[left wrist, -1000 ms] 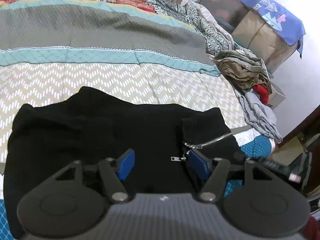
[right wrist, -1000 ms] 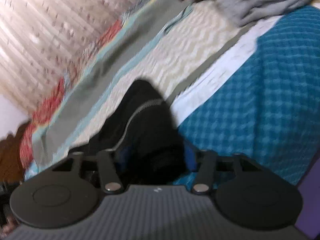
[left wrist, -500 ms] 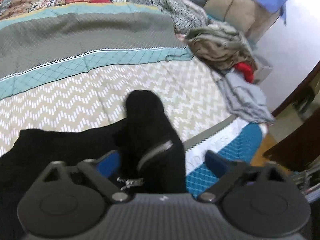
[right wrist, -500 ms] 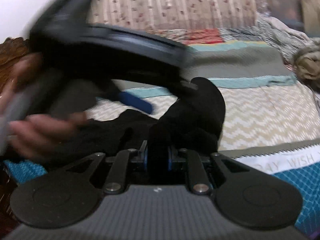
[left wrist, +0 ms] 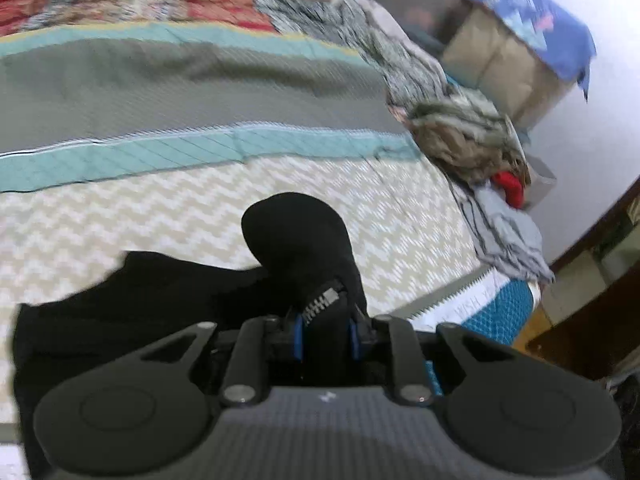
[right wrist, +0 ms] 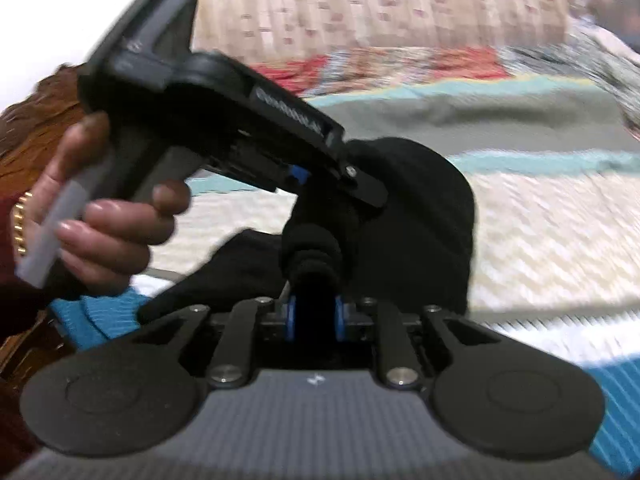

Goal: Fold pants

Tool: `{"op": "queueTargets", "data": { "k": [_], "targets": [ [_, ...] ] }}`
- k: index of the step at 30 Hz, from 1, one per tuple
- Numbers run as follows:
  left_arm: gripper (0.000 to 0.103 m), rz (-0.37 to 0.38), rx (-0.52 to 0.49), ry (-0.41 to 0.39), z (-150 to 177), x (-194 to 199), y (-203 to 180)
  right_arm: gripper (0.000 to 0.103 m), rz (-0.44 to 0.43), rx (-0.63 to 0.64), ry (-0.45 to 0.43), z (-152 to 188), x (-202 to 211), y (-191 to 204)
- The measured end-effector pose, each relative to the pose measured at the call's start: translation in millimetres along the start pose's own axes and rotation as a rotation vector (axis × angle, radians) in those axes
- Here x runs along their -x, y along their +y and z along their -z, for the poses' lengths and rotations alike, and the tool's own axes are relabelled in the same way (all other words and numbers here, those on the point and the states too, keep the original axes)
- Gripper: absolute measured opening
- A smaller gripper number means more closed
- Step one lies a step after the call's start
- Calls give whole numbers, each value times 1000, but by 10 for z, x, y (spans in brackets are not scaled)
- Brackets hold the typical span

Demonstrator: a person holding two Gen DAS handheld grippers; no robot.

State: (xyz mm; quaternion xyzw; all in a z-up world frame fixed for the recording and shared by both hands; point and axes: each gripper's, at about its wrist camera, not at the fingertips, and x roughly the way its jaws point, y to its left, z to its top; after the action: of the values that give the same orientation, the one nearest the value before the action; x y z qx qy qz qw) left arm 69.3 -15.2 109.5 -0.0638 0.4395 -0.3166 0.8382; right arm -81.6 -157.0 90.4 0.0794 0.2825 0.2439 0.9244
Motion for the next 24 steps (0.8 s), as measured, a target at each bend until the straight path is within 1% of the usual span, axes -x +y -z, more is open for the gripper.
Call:
{"op": "queueTargets", "data": {
  "k": [4, 7, 9, 10, 11, 13, 14, 15, 16, 17, 19, 21, 22, 24],
  "targets": [
    [18, -50, 57, -45, 55, 381, 487, 20, -118, 39, 39, -228, -280, 309],
    [18, -115, 118, -58, 160, 570, 918, 20, -168, 86, 82, -325, -581, 616],
    [19, -145, 168, -59, 249, 611, 1182, 21, -202, 99, 118, -340, -846, 787],
    [21, -162, 192, -55, 297, 601, 1308, 24, -208, 100, 139, -347, -982, 819],
    [24, -182, 217, -42, 350, 563, 1431, 28, -214, 105, 170, -311, -1134, 884],
    [28, -239, 269, 3, 474, 446, 1641, 49, -229, 134, 264, -203, -1421, 962],
    [29, -274, 289, 24, 546, 388, 1710, 50, -232, 145, 305, -151, -1516, 971],
    [34, -278, 298, 27, 614, 382, 1763, 50, -227, 149, 312, -130, -1529, 983],
    [45, -269, 308, 16, 664, 397, 1777, 51, -239, 134, 302, -153, -1482, 949],
    [53, -266, 315, 0, 700, 436, 1782, 52, -263, 104, 293, -209, -1409, 885],
    [56, -269, 323, -39, 738, 547, 1775, 53, -300, 24, 259, -302, -1260, 735],
    [56, -269, 359, -86, 758, 692, 1767, 53, -302, -61, 202, -372, -1040, 505],
    [56, -252, 378, -114, 759, 774, 1761, 53, -294, -94, 179, -379, -953, 410],
    [56, -192, 388, -178, 767, 937, 1714, 53, -249, -165, 141, -371, -797, 181]
  ]
}}
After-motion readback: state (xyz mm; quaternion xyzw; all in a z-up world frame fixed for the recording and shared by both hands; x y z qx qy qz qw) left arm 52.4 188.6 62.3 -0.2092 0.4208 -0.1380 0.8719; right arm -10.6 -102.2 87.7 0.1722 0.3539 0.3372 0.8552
